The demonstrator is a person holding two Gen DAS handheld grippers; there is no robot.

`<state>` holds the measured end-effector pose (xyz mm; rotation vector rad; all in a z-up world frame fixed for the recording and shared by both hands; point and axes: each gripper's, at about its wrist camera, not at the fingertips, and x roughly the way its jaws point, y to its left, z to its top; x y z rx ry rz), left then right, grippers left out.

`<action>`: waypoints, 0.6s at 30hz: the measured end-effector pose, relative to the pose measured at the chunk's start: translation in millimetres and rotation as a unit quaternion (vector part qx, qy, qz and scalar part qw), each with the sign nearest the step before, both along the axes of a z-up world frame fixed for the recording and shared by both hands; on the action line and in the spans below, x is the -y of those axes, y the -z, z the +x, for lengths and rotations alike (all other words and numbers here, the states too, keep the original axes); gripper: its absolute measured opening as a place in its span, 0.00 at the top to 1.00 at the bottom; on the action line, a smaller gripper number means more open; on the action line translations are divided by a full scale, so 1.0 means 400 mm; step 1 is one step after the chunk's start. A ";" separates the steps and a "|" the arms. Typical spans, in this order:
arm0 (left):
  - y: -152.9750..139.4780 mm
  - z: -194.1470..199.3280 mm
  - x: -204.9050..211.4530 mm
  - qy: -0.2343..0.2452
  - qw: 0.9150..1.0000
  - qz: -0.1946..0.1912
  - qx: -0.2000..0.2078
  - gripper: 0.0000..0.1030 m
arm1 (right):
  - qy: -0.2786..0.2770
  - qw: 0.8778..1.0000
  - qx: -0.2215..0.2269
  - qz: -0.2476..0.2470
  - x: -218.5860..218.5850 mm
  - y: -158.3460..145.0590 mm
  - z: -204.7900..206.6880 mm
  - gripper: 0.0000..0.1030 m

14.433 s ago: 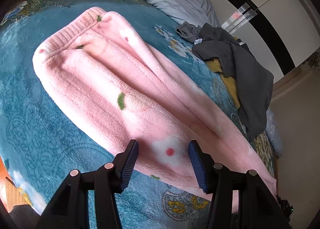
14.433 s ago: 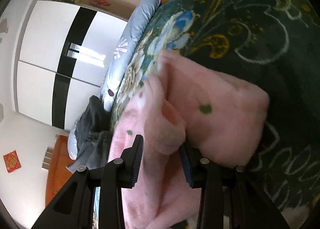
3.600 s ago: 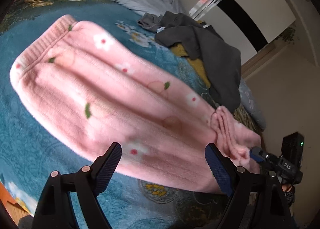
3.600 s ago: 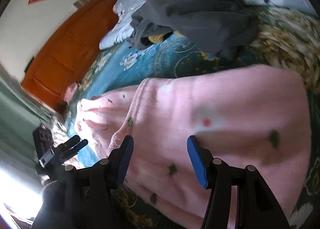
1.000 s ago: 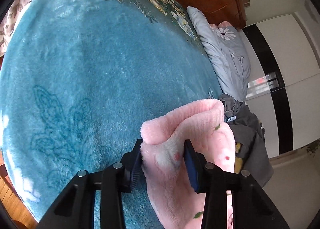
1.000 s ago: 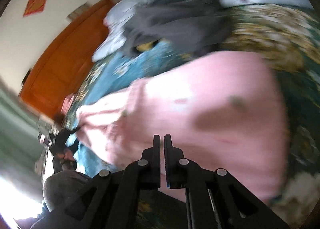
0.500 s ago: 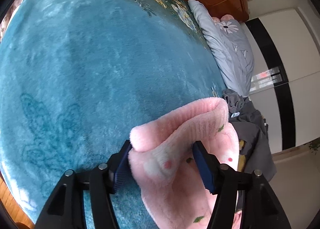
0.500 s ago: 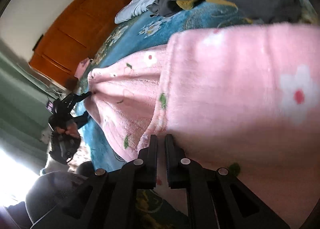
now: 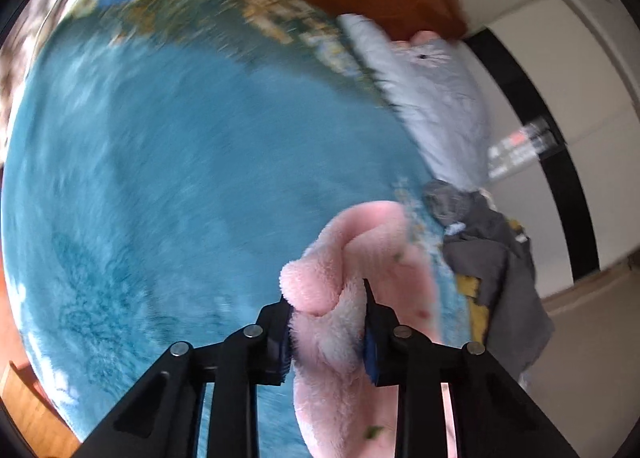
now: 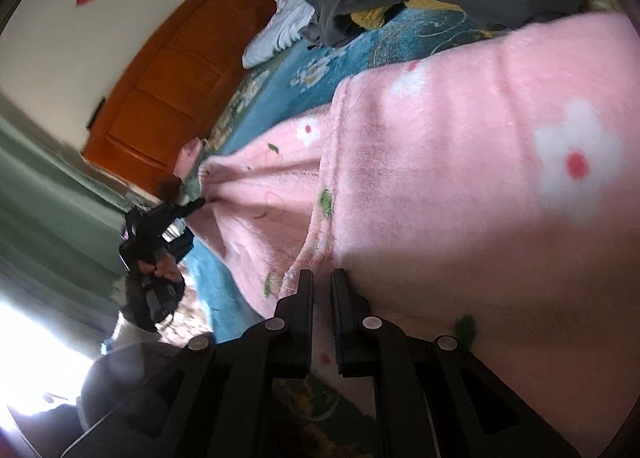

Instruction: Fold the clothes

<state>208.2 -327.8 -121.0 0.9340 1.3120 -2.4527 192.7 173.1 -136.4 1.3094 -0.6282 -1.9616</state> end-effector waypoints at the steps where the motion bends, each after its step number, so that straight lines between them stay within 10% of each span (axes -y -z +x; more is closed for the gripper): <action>1: -0.035 -0.004 -0.017 0.011 1.000 -0.010 -0.010 0.73 | 0.005 1.000 0.002 -0.011 -0.010 -0.003 0.004 0.80; 8: -0.305 -0.053 -0.227 0.116 0.983 -0.097 -0.107 0.73 | 0.054 0.998 -0.016 -0.035 -0.113 -0.041 0.042 0.75; 18: -0.521 -0.088 -0.748 0.357 0.902 -0.132 -0.202 0.73 | 0.126 0.989 -0.039 -0.064 -0.256 -0.084 0.094 0.74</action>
